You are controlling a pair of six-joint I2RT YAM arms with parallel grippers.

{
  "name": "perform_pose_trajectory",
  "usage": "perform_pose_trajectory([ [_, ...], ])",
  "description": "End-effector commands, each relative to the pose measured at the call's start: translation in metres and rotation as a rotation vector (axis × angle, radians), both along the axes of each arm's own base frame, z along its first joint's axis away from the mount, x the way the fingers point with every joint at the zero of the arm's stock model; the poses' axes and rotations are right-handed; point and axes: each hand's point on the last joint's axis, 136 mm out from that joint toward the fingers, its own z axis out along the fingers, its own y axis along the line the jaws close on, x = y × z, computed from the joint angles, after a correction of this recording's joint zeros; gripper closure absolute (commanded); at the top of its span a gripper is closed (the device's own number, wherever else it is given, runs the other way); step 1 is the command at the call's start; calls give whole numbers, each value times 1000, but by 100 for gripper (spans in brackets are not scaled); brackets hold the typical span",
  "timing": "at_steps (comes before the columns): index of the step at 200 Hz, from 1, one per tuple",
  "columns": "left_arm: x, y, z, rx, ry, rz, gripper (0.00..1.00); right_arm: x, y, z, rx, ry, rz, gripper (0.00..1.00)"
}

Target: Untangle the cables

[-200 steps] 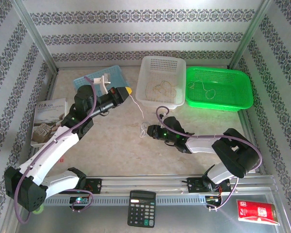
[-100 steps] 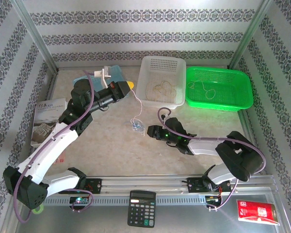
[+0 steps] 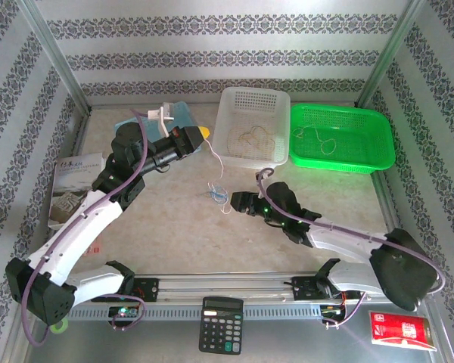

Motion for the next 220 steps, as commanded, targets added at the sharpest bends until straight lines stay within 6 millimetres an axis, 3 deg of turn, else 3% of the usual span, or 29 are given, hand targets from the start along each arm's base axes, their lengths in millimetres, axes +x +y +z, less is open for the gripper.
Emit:
perform_pose_trajectory([
  [1,-6,-6,16,-24,-29,-36,100,2,5,33,-17,-124,17,36],
  [47,-5,-8,23,-39,-34,-44,100,14,26,78,-27,-265,64,34],
  [79,-5,-12,32,-64,-39,-59,100,28,53,82,-56,-303,95,34],
  [122,-8,-14,60,-110,-75,-69,100,59,60,43,-119,-314,-2,36],
  [145,-11,-12,80,-133,-107,-69,100,64,60,8,-148,-269,-21,51],
  [162,-13,-11,96,-142,-136,-70,100,62,54,-15,-155,-229,-41,65],
  [177,-15,-9,112,-144,-168,-68,100,57,46,-32,-158,-197,-63,70],
  [212,-18,-7,147,-132,-247,-63,100,45,25,-62,-183,-137,-102,67],
  [220,-17,-7,153,-132,-259,-64,100,44,23,-61,-169,-141,-112,66],
])
